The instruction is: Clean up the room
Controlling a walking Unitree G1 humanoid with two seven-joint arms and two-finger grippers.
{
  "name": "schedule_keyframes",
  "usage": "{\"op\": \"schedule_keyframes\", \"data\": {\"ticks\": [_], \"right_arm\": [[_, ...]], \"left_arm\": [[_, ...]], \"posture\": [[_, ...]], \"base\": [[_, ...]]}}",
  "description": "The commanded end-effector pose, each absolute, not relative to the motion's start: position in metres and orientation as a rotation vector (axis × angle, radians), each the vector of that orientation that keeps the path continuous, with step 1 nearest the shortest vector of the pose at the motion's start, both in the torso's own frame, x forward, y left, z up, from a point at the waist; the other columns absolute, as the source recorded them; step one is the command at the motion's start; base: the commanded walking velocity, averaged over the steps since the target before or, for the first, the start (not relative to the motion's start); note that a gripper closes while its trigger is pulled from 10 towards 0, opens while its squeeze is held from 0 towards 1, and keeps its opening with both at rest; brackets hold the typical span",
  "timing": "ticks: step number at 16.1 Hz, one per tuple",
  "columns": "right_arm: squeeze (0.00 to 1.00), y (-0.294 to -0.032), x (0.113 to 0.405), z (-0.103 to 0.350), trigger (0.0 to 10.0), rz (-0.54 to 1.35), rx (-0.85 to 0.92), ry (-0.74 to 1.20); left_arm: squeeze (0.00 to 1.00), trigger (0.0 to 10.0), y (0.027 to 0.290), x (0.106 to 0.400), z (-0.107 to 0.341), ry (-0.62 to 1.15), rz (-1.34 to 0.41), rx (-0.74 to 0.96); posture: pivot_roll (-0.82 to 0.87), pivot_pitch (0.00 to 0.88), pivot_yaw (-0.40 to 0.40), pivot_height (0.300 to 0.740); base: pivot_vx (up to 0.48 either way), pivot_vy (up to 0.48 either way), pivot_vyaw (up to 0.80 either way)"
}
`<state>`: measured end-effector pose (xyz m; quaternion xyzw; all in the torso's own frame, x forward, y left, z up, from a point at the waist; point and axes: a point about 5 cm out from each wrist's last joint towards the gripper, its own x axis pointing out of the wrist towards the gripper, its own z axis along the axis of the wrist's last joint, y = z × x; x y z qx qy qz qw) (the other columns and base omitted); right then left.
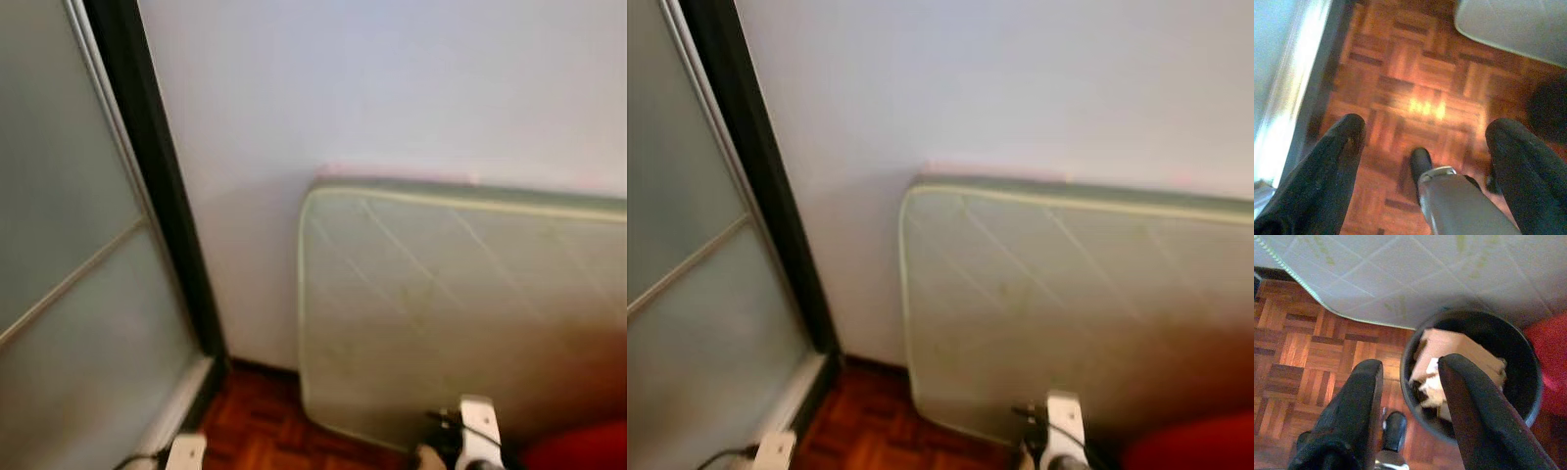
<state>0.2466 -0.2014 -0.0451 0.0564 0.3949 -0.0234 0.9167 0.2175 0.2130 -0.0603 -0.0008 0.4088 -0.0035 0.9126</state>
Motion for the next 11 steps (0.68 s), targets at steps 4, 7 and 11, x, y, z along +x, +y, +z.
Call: {"op": "schedule_keyframes", "data": {"ticks": [4,7,11], "right_arm": [[0.00,-0.1984,0.2490,-0.0440,10.0,-0.044,0.133,0.811],[0.00,-0.1990,0.2500,-0.0432,10.0,-0.047,0.135,0.808],[0.00,-0.1993,0.2509,-0.0425,10.0,-0.048,0.138,0.806]], "left_arm": [[0.00,10.0,0.2161,0.2172,-0.0600,0.849,0.002,0.005],[0.00,10.0,0.2157,0.2181,-0.0596,0.848,0.003,0.003],[0.00,10.0,0.2155,0.2190,-0.0591,0.845,0.005,0.001]], "posture": [[-0.01,0.018,-0.019,0.740],[-0.01,0.025,-0.021,0.740],[-0.01,0.036,-0.022,0.740]], "base": [[-0.284,0.000,0.00],[-0.287,0.000,0.00],[-0.283,0.000,0.00]]}}
